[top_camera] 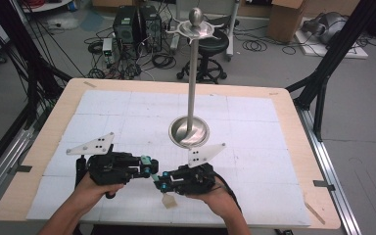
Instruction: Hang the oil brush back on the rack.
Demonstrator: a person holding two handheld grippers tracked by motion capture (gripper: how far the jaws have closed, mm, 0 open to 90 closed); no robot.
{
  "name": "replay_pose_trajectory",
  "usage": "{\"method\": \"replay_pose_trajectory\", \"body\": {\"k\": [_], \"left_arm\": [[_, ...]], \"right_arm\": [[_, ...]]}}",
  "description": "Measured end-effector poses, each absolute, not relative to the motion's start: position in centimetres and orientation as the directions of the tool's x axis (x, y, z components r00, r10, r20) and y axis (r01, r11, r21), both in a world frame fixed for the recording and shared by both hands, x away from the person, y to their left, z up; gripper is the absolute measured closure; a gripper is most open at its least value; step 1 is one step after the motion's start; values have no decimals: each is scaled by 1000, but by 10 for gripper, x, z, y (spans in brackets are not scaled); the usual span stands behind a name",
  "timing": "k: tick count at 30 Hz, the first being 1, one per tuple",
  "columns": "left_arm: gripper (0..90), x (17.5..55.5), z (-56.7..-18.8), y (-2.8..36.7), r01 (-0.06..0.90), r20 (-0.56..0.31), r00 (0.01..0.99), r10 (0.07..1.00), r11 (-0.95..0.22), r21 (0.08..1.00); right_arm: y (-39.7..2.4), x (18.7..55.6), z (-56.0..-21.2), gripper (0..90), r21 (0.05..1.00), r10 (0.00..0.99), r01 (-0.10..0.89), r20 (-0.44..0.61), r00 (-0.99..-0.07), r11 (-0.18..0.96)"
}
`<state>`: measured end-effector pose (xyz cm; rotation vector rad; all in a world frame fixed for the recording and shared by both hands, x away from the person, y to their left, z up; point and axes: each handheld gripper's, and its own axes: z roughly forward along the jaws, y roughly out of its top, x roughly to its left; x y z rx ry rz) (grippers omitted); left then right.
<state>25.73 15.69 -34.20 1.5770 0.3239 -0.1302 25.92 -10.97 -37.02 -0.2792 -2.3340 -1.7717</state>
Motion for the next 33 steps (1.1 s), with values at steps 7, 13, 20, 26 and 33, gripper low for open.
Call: {"method": "replay_pose_trajectory", "body": {"k": [7,13,20,26,33], "left_arm": [[341,263,-344,176,323,-335,906,258,90,942],[270,261,-360,206,281,-293,871,394,89,956],[183,258,-379,226,262,-259,845,469,61,963],[184,257,-384,229,245,-231,842,488,35,969],[179,257,-387,228,251,-229,842,489,21,968]], "right_arm": [[-116,264,-371,839,924,159,305,273,-949,232],[-126,273,-367,840,937,277,310,258,-925,162],[-135,288,-345,839,955,376,286,236,-896,82],[-140,302,-314,839,966,395,254,212,-894,56],[-146,316,-279,839,976,429,215,183,-885,27]]}}
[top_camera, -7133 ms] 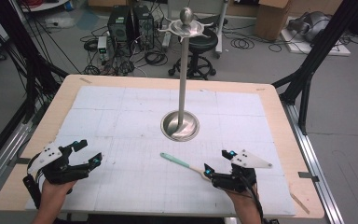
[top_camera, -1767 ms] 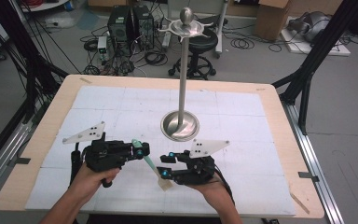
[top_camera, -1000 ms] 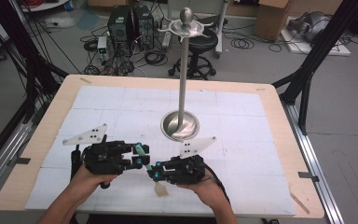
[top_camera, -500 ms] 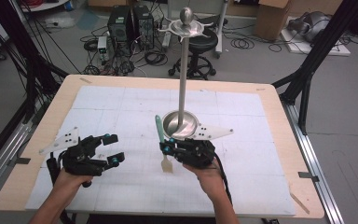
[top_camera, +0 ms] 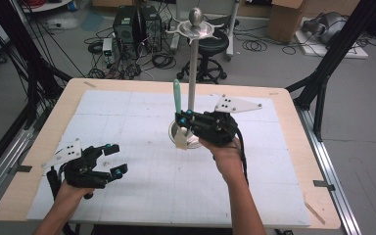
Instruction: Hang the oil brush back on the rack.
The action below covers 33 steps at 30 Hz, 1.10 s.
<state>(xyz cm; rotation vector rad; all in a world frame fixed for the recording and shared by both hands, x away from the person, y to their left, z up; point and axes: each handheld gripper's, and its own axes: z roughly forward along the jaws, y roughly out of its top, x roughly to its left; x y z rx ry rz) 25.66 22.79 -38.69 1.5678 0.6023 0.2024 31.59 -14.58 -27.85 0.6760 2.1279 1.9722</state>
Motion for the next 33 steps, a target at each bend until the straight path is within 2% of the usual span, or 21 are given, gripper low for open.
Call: {"method": "replay_pose_trajectory", "body": {"k": [18,33], "left_arm": [[185,255,-389,231,243,-217,840,497,13,970],[185,254,-389,230,242,-215,845,489,8,970]], "right_arm": [[-153,343,-235,839,982,459,186,171,-872,-14],[-159,361,-230,838,976,475,215,201,-857,-24]]}}
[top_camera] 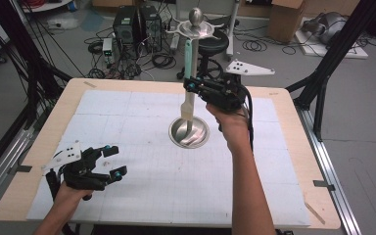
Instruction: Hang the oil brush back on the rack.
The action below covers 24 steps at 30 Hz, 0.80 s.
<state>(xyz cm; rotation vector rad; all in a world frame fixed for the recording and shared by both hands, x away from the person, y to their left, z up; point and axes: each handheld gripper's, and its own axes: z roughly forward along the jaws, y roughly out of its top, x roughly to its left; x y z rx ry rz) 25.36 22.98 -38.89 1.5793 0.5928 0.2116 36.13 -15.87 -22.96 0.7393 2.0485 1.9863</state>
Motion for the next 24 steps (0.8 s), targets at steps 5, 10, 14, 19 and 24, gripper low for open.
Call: {"method": "replay_pose_trajectory", "body": {"k": [5,10,14,19,24], "left_arm": [[185,253,-389,231,239,-212,846,489,6,971],[185,254,-389,231,239,-212,846,490,7,971],[185,253,-389,231,240,-215,844,492,12,971],[185,253,-389,232,239,-217,841,495,18,971],[184,253,-390,234,234,-217,835,506,31,972]], "right_arm": [[-159,364,-231,838,974,476,225,206,-855,-17],[-159,367,-233,839,972,485,234,214,-848,-19],[-160,368,-234,838,972,495,236,211,-843,-13],[-161,367,-235,699,973,510,229,196,-837,1],[-170,360,-245,490,976,570,220,183,-801,-5]]}}
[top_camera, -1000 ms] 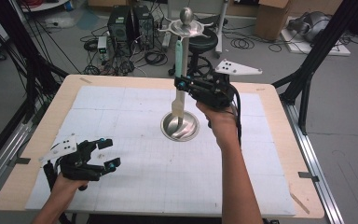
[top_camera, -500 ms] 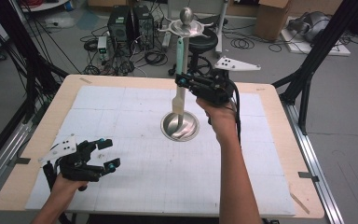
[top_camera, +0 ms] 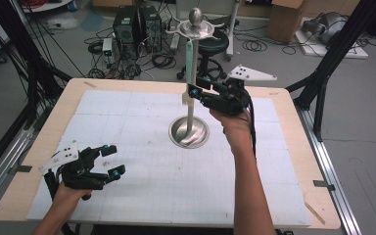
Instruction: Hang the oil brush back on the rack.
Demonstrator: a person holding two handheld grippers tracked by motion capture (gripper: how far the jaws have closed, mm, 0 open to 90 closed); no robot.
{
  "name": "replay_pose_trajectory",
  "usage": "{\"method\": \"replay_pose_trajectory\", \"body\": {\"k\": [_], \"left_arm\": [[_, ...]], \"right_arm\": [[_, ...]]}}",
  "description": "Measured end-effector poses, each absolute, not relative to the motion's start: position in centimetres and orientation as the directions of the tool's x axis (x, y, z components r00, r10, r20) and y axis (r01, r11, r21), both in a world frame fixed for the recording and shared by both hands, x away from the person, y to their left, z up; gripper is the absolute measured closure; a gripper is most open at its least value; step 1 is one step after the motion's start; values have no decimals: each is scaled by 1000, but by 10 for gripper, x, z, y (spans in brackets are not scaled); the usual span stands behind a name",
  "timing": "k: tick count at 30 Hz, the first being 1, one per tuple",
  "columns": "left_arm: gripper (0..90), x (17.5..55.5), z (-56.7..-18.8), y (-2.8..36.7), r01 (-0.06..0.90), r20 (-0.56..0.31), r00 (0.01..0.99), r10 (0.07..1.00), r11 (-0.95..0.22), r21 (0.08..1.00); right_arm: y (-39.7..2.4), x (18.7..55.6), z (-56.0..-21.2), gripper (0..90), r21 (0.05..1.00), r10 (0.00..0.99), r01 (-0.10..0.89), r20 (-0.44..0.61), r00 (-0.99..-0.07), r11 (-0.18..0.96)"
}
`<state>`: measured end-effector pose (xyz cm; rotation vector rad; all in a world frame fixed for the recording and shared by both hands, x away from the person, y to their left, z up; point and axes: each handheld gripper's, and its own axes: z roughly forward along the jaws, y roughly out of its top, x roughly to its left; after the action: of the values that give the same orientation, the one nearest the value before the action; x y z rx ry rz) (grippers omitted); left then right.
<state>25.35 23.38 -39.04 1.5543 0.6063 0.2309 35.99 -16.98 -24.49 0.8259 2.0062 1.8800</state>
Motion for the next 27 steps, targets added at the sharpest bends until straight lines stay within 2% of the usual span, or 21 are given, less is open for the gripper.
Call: {"method": "replay_pose_trajectory", "body": {"k": [5,9,15,23,27], "left_arm": [[180,255,-391,235,227,-210,828,519,31,973],[173,255,-393,236,229,-217,821,528,43,972],[173,257,-395,239,217,-209,807,553,51,975],[174,259,-399,243,207,-186,786,589,32,978],[174,259,-402,245,210,-190,772,606,38,977]], "right_arm": [[-181,345,-263,374,978,617,208,159,-771,8],[-193,330,-285,334,974,642,223,143,-753,45],[-218,301,-321,213,967,700,243,123,-703,74],[-251,251,-371,208,965,777,229,43,-627,131],[-261,232,-396,208,955,797,256,35,-603,151]]}}
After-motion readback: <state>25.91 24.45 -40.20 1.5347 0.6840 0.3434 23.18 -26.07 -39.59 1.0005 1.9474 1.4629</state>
